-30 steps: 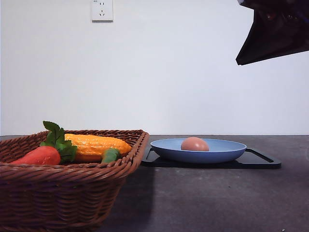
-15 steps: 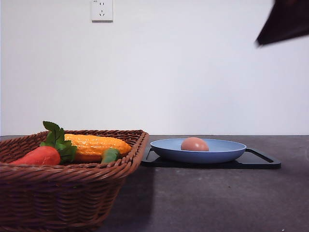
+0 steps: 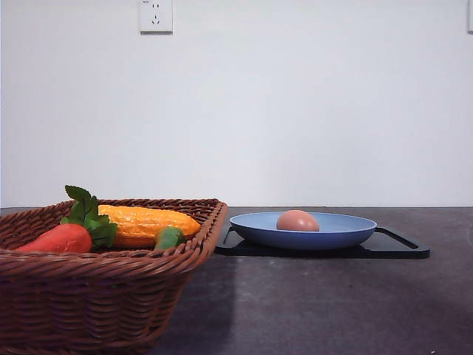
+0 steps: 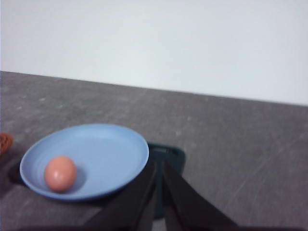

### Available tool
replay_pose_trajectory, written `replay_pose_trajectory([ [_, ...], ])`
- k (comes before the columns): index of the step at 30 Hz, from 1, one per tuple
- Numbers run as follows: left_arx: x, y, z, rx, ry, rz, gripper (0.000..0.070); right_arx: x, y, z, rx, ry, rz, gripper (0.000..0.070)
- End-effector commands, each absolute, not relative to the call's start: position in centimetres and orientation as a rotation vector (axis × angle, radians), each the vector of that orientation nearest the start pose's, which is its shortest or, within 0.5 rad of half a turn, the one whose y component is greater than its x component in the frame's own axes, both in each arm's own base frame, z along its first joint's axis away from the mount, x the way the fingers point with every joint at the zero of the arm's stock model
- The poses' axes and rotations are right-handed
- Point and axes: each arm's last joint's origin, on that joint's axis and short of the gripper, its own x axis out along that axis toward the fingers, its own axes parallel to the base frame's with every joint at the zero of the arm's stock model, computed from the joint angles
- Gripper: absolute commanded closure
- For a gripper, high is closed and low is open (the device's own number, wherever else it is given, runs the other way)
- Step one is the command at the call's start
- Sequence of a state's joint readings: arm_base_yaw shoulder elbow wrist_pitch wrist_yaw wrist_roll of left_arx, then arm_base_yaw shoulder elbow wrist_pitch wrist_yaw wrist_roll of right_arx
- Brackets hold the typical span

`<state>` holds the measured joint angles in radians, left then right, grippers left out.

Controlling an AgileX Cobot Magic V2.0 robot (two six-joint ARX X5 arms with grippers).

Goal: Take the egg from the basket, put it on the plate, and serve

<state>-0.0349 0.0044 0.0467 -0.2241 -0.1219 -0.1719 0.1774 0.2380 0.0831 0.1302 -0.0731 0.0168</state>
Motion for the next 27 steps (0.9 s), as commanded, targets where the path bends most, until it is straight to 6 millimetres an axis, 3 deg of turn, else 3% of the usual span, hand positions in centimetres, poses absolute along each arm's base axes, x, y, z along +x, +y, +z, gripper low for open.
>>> replay_pose_trajectory([
  [1, 9.3, 0.0, 15.0, -0.155, 0.223, 0.106, 0.07, 10.8, 2.0, 18.2, 0.058, 0.016, 0.247, 0.07],
  [14, 9.3, 0.0, 15.0, -0.155, 0.223, 0.106, 0.07, 9.7, 1.3, 15.8, 0.07, 0.088, 0.201, 0.07],
  [27, 9.3, 0.0, 15.0, -0.155, 0.222, 0.106, 0.07, 9.5, 1.1, 15.0, 0.085, 0.171, 0.185, 0.07],
])
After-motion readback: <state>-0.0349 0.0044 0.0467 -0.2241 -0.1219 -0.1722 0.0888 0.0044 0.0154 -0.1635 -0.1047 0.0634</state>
